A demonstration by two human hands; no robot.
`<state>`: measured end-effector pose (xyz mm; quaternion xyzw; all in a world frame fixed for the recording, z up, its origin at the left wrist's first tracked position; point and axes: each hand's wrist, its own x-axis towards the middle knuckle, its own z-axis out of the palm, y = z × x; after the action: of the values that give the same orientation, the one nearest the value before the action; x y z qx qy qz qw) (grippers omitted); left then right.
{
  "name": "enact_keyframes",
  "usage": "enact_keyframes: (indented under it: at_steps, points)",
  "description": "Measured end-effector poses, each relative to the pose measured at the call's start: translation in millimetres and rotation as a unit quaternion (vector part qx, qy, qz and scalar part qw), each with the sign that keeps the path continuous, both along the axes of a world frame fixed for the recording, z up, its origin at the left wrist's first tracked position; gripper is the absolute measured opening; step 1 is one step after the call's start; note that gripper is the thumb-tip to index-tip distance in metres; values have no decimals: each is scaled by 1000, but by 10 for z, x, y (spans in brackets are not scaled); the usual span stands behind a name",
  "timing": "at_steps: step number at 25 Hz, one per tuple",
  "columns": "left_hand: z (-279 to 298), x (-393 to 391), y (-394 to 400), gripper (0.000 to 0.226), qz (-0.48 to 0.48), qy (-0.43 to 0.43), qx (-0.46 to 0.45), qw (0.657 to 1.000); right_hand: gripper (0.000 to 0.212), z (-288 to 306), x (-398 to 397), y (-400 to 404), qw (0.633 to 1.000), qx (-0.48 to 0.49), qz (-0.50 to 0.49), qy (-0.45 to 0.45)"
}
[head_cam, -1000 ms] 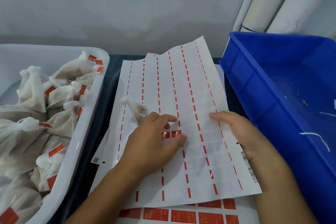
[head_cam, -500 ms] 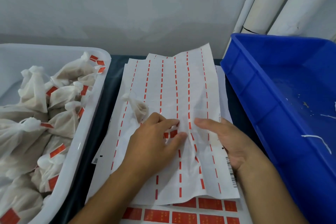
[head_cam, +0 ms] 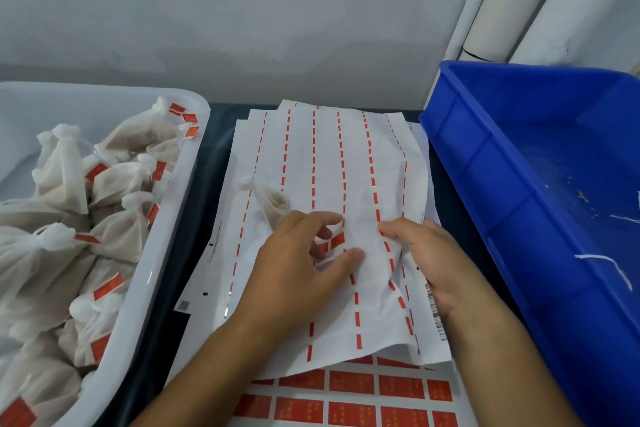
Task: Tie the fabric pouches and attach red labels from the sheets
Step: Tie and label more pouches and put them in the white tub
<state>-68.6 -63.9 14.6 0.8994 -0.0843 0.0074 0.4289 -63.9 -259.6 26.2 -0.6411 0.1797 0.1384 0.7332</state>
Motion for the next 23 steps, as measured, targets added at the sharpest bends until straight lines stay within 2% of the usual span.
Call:
enact_keyframes:
  at_steps: [2,6,8,12,15,23]
  points:
    - [3,-8,-15,46,11,0,-16,1000,25,-9,-10,4,1000,12,12,-1]
    - [0,-20,-50,59,11,-2,-15,1000,36,-35,-8,60,997,23,54,-40]
    - [1,-19,-56,52,10,-9,-6,1000,30,-61,9,67,998,26,45,-45]
    - [-13,-29,4,37,18,-20,-11,1000,32,-94,18,51,999,9,39,-30]
    - [8,-65,5,24,23,-51,22,998,30,-79,21,41,999,23,35,-35]
    - [27,-64,14,25,-2,-80,61,995,33,-97,30,60,998,-2,33,-47]
